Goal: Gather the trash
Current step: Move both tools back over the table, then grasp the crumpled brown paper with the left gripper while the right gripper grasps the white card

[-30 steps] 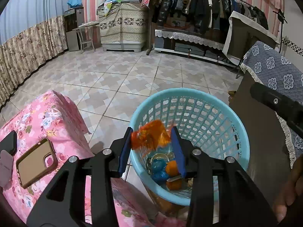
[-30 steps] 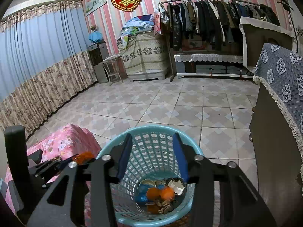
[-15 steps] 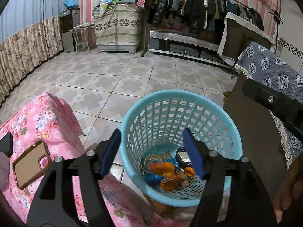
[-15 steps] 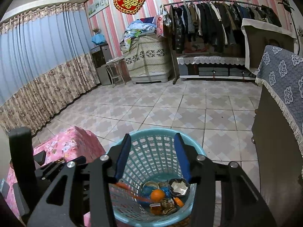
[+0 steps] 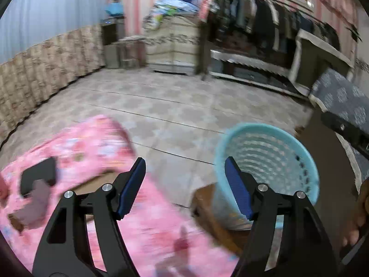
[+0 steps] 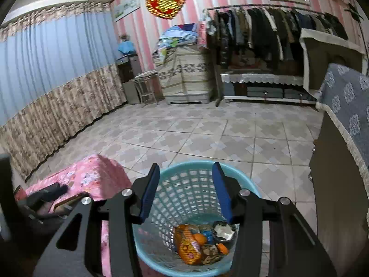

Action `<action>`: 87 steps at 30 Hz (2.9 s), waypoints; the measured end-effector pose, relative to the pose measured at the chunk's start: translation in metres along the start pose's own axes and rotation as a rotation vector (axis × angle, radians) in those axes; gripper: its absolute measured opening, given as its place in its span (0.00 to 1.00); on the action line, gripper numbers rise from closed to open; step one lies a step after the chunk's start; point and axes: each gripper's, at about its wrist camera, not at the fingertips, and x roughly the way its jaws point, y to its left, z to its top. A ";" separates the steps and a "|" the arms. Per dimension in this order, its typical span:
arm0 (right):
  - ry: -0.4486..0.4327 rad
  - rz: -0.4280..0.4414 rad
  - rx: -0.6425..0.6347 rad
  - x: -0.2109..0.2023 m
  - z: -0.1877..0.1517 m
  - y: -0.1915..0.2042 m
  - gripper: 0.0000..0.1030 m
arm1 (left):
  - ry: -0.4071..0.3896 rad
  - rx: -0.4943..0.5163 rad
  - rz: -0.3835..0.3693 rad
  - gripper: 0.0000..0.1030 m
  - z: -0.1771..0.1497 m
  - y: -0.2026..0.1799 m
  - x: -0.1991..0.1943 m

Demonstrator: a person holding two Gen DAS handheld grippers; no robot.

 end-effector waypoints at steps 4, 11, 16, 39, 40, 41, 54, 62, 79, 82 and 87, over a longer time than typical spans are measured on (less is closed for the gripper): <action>-0.032 0.104 -0.066 -0.007 0.009 0.048 0.55 | -0.082 -0.022 0.168 0.75 -0.016 0.089 -0.060; -0.041 0.275 -0.139 -0.001 -0.006 0.173 0.79 | -0.066 -0.207 0.475 0.84 -0.084 0.274 -0.145; 0.009 0.431 -0.229 0.010 -0.033 0.257 0.79 | 0.030 -0.253 0.505 0.84 -0.139 0.336 -0.130; 0.297 0.511 -0.261 0.111 -0.090 0.359 0.80 | 0.129 -0.455 0.279 0.83 -0.148 0.352 -0.038; 0.299 0.515 -0.265 0.111 -0.091 0.360 0.80 | 0.142 -0.441 0.280 0.80 -0.148 0.349 -0.035; 0.301 0.518 -0.269 0.111 -0.093 0.361 0.80 | 0.144 -0.430 0.282 0.78 -0.146 0.346 -0.033; 0.356 0.514 -0.339 0.116 -0.117 0.385 0.80 | 0.066 -0.525 0.249 0.30 -0.150 0.362 -0.065; 0.379 0.525 -0.349 0.114 -0.124 0.399 0.80 | 0.156 -0.470 0.220 0.33 -0.163 0.362 -0.064; 0.382 0.528 -0.352 0.111 -0.121 0.396 0.80 | 0.120 -0.383 0.265 0.75 -0.157 0.337 -0.066; 0.383 0.526 -0.356 0.112 -0.121 0.396 0.80 | 0.151 -0.380 0.288 0.75 -0.159 0.338 -0.056; 0.394 0.524 -0.369 0.114 -0.124 0.399 0.80 | 0.178 -0.442 0.287 0.55 -0.162 0.351 -0.050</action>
